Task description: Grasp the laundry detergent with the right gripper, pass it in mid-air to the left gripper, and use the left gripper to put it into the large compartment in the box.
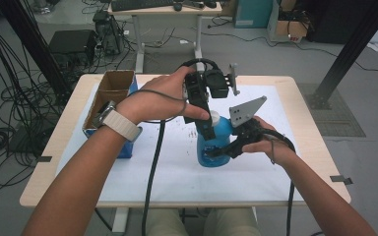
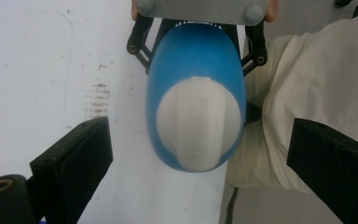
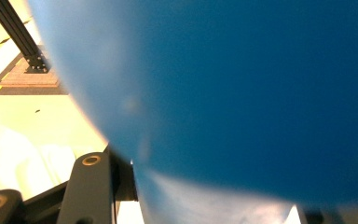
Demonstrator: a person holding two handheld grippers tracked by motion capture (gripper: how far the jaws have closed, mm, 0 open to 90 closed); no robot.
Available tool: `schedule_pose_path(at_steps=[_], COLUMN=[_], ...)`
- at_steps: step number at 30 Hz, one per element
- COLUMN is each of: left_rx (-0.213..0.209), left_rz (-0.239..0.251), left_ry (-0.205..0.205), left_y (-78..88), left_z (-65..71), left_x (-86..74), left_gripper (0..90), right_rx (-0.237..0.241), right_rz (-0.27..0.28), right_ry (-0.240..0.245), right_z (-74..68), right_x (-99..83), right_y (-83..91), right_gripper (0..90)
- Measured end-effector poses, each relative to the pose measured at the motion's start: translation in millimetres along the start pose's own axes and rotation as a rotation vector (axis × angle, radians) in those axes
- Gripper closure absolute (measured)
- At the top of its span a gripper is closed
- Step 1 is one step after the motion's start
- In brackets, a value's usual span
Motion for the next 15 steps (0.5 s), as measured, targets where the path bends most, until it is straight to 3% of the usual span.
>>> schedule_pose_path(at_steps=[15], left_rx=[-0.001], left_rz=[0.001], left_ry=[0.0], left_y=[-0.5], left_z=[0.0], left_x=[0.3], left_gripper=[7.1], right_rx=[0.002], right_rz=[0.0], right_ry=[-0.004], right_z=[-0.3], right_x=[0.0], right_y=[0.2], right_gripper=[42.9])
Point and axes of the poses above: each handheld gripper's, and its own axes: y roughly backward along the jaws, x roughly out of its top, z roughly to its right, the point moved 6 cm from there along -y, roughly forward along the jaws, and after that the axes turned 13 degrees about z, right-handed, at the moved point
